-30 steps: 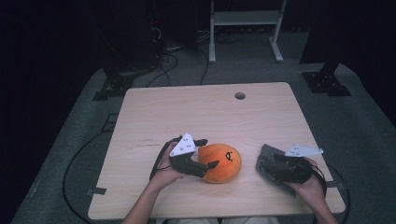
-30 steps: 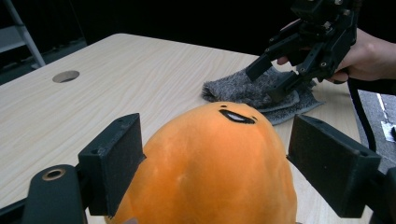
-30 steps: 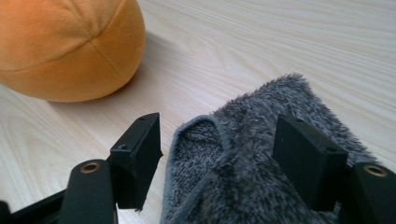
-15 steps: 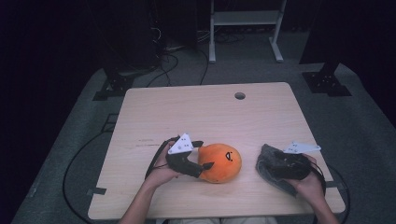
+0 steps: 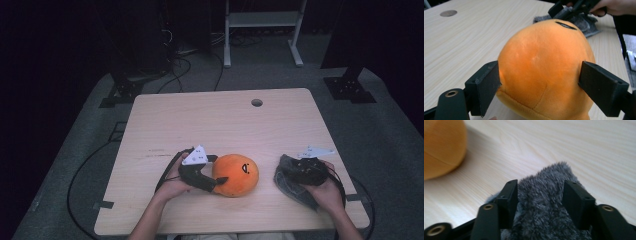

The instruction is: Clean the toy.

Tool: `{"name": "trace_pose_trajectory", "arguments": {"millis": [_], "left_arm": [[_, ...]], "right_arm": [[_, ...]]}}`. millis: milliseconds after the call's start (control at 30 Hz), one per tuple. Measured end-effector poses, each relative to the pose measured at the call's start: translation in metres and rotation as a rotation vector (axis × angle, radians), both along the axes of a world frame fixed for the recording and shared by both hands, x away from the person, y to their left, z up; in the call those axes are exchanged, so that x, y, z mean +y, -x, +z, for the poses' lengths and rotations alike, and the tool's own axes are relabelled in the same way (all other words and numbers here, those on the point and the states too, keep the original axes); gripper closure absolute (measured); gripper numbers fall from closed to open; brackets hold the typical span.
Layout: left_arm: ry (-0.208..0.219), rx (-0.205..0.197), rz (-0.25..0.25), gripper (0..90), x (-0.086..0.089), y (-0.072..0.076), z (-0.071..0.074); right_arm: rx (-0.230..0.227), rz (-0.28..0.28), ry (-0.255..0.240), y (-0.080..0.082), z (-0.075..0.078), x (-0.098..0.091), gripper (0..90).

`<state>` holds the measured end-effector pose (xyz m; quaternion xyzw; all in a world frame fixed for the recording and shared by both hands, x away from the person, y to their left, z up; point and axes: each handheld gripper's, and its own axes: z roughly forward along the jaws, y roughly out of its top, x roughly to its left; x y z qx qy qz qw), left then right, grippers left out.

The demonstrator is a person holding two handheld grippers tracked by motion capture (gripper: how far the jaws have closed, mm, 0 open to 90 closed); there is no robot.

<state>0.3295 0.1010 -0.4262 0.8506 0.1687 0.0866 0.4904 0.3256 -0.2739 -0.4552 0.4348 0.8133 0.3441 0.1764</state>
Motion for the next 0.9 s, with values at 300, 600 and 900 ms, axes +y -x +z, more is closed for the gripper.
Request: {"name": "trace_pose_trajectory", "arguments": {"millis": [300, 600, 900], "left_arm": [[-0.046, -0.038, 0.010, 19.8, -0.011, 0.011, 0.000], [-0.049, -0.051, 0.091, 21.8, -0.021, 0.022, -0.003], [-0.008, 0.029, 0.164, 22.2, -0.021, 0.015, -0.006]], "right_arm": [[0.053, -0.022, 0.067, -0.003, -0.013, 0.004, 49.7], [0.061, -0.055, 0.070, -0.003, -0.012, 0.001, 71.5], [-0.045, -0.023, -0.077, 0.015, 0.017, -0.001, 74.5]]}}
